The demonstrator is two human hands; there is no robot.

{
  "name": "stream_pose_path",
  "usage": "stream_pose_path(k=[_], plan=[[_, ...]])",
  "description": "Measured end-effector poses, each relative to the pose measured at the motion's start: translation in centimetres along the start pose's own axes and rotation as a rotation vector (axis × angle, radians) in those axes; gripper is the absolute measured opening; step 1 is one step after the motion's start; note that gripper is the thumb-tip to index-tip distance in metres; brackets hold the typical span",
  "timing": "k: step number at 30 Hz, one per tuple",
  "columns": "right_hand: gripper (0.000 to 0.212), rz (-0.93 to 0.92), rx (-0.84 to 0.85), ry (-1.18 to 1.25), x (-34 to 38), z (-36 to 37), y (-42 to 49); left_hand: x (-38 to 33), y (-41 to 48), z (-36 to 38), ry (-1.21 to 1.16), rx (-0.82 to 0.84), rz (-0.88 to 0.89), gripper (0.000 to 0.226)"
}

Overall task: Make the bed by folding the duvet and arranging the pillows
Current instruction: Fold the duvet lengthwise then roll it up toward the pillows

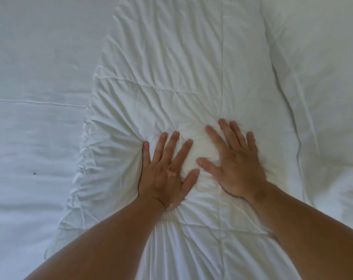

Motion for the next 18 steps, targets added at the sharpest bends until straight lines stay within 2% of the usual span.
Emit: stream_pose_path(k=[5,10,12,15,18], plan=[[0.085,0.004,0.045,-0.026,-0.1,0.5,0.6,0.4,0.4,0.0,0.007,0.031,0.002,0.077],[0.083,0.036,0.327,-0.15,2.9,-1.2,-2.3,0.3,-2.1,-1.5,0.11,0.235,0.018,0.082],[0.079,0.011,0.369,-0.12,4.5,-1.9,-5.9,-0.2,-5.1,-2.5,0.133,0.29,0.014,0.083],[0.079,-0.053,0.335,-0.056,6.4,-2.1,-14.3,-0.9,-11.7,-3.9,0.12,0.352,0.013,0.082],[0.091,-0.063,0.306,0.005,6.6,-0.2,-23.8,-0.1,-20.8,-4.1,0.122,0.264,0.043,0.078]])
Point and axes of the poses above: each hand's wrist, its own y-axis towards the middle knuckle, its own z-axis out of the palm, x = y × z, the point moved 4 cm from there along y, towards the middle knuckle, and after that the axes turned 12 degrees about -y, right-handed, at the moved point
